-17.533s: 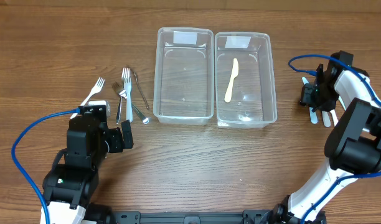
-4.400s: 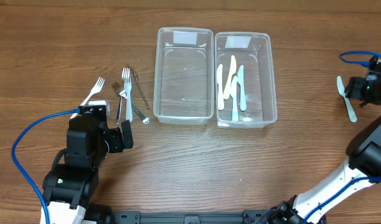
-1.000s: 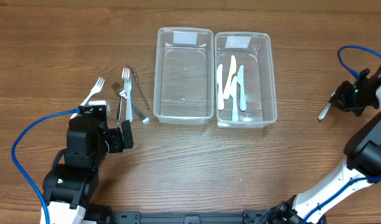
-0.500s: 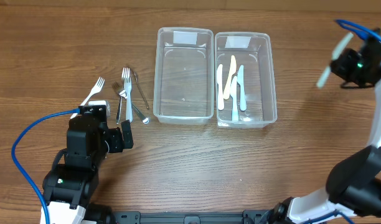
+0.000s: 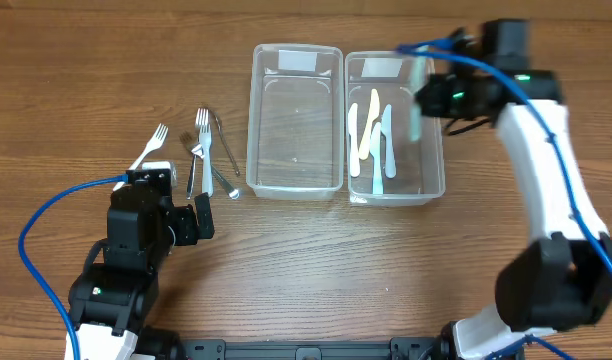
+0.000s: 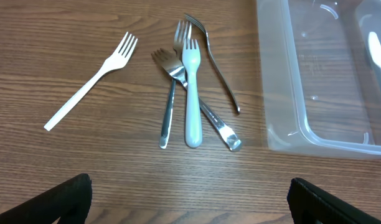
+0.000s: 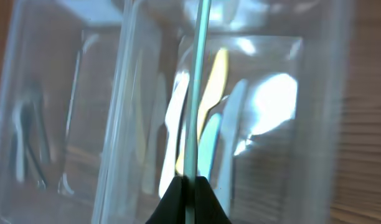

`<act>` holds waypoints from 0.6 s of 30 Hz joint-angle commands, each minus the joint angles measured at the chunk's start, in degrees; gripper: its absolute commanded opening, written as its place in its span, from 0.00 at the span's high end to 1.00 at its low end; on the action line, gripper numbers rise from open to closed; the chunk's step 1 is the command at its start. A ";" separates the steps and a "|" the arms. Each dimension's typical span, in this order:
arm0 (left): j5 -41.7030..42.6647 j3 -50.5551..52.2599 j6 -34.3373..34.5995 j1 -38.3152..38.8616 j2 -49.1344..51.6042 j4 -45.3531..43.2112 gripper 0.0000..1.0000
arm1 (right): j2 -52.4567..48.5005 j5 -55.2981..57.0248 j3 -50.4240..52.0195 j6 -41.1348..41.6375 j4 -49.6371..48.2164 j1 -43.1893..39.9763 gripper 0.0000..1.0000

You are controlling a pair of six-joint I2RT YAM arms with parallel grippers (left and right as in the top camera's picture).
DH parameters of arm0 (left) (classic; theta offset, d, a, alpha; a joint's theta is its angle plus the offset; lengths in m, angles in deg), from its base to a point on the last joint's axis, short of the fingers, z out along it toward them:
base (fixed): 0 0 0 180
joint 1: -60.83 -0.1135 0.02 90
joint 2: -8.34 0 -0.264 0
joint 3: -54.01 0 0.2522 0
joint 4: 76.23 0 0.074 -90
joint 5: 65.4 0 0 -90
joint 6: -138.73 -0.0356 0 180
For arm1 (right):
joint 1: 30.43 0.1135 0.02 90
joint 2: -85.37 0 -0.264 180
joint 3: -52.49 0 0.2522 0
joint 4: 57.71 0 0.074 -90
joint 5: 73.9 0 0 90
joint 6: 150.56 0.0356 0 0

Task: Pack container
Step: 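Carry the last knife into the right container and release it, then lift the right gripper away and move the left gripper toward the forks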

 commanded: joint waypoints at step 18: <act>-0.31 -1.49 -1.07 -0.24 0.20 -0.09 0.00 | 8.33 -5.25 -11.89 2.19 6.58 -8.00 0.00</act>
